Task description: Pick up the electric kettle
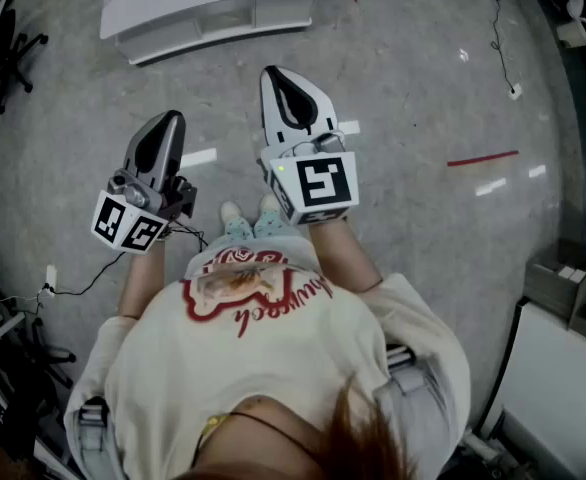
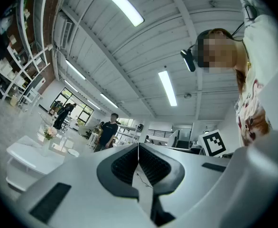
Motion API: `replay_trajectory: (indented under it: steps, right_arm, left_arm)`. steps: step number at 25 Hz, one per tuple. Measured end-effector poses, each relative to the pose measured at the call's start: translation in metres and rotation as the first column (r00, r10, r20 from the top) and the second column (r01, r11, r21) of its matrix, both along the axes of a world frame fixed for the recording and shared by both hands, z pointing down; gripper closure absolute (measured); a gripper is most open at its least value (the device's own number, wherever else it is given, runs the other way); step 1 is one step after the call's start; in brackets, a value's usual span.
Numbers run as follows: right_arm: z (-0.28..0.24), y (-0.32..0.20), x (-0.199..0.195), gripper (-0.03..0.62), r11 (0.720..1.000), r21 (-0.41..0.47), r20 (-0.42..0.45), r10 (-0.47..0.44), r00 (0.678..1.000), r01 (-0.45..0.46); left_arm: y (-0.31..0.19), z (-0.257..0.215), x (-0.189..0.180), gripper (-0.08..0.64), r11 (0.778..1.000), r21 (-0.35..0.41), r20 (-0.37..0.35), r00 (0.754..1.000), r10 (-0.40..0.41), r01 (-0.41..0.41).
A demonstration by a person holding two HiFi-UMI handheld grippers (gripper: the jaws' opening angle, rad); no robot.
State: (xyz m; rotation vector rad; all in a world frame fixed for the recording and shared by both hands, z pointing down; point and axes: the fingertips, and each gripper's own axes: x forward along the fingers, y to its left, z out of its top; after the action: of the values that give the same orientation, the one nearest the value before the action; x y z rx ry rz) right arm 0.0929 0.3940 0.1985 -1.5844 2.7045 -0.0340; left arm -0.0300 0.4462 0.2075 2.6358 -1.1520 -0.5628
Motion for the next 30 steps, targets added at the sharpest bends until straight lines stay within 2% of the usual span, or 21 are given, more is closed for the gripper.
replay_trajectory:
  steps: [18,24,30]
  right_arm:
    - [-0.002,-0.008,0.019,0.577,1.0,0.027,0.025,0.009,1.0,-0.009]
    - [-0.007,-0.015,0.045,0.577,0.998,0.049,0.035,0.026,0.999,-0.027]
    - [-0.013,-0.024,0.073,0.575,0.998,0.055,0.068,0.026,0.997,-0.029]
  left_arm:
    - [-0.012,0.003,0.015,0.548,1.0,-0.004,0.001,1.0,0.005,-0.005]
    - [-0.02,0.002,0.036,0.546,1.0,0.012,0.007,1.0,0.014,-0.014]
    - [-0.023,-0.004,0.059,0.548,0.999,0.028,-0.014,1.0,-0.015,0.016]
